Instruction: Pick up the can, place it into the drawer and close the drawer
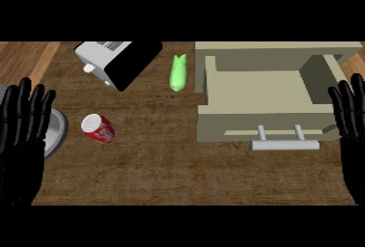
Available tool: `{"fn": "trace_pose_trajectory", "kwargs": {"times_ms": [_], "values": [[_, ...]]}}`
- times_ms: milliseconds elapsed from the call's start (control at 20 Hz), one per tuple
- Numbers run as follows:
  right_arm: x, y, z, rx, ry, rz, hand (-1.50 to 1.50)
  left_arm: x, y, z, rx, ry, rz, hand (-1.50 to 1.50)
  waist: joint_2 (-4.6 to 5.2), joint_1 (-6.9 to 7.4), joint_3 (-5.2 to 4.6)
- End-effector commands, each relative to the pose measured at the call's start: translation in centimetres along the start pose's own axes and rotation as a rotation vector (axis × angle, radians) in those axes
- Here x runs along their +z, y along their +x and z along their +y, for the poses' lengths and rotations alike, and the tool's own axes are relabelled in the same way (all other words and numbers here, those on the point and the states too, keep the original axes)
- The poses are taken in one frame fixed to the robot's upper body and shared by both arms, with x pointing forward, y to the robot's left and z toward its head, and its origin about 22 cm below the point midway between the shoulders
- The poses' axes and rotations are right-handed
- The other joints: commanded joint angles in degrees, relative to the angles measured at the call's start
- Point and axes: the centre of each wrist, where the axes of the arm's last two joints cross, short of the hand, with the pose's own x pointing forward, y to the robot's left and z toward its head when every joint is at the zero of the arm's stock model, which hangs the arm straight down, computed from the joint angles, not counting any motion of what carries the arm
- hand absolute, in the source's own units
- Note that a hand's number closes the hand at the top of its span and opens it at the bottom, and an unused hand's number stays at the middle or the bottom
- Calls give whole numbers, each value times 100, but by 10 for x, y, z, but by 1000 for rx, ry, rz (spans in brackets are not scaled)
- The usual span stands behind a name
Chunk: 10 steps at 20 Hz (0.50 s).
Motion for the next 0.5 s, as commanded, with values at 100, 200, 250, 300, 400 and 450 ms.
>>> {"fn": "trace_pose_trajectory", "kwargs": {"times_ms": [100, 200, 250, 300, 400, 450], "values": [[-1, -7, -1, -51, -27, -13, -150, -4, 0, 49, 86, -163, -32, -150, 9, 47, -90], [-1, 0, 5, -70, -2, -24, -150, -4, -18, 65, 149, -233, -50, -150, 14, 33, -96], [-7, 1, 11, -82, -18, -39, -150, -11, -9, 87, 170, -290, -48, -150, 18, 82, -104], [16, -24, -5, -46, -124, 241, -150, 25, -40, 85, 73, -129, 332, -150, 73, 44, -100], [10, -22, -2, -71, -116, 253, -150, 10, -34, 105, 99, -130, 363, -150, 32, 38, -89], [21, -21, -6, -60, -99, 273, -150, -2, -32, 121, 104, -110, 347, -150, 21, -32, -88]]}}
